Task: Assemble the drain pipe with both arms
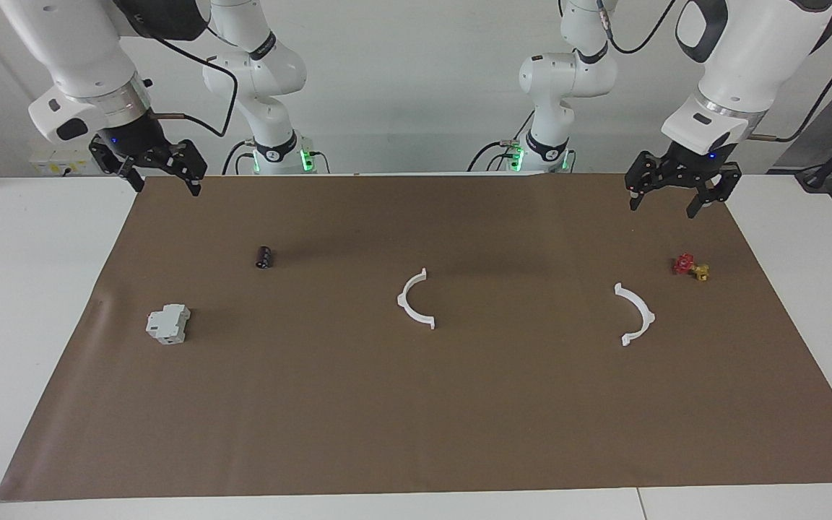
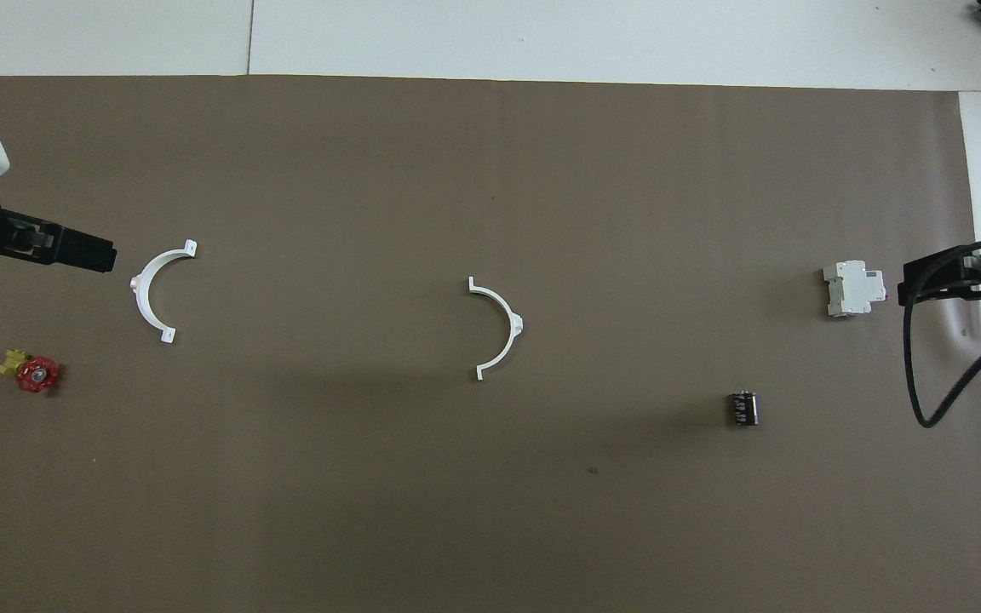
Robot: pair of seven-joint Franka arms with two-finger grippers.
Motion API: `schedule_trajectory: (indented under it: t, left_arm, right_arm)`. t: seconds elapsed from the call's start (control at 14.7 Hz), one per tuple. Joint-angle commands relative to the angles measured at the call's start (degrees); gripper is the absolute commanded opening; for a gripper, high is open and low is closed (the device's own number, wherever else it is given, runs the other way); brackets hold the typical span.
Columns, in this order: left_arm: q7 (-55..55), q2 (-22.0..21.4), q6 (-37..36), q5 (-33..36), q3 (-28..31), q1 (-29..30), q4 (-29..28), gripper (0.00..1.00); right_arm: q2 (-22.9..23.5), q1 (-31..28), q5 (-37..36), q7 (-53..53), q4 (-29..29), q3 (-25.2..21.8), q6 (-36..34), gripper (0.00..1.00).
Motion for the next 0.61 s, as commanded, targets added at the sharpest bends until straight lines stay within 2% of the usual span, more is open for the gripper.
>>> schedule_trajectory:
  t: [0.0, 0.27, 0.55]
  left_arm:
    - [0.62, -1.39, 0.88, -0.45, 0.42, -0.55, -1.41, 1.00]
    - [0.45, -1.30, 1.85, -0.54, 0.42, -0.55, -1.32, 1.00]
    - [0.18, -1.30, 2.02, -0.54, 0.42, -0.47, -1.41, 1.00]
  right_arm:
    - [-0.16, -0.78, -0.66, -1.57, -0.06, 0.62, 0.71, 1.00]
    - [0.37, -1.83, -0.22, -1.83, 2.41, 0.27, -1.49, 1.00]
    - [0.29, -3.41, 0.39, -3.15, 1.97, 0.26, -1.93, 1.00]
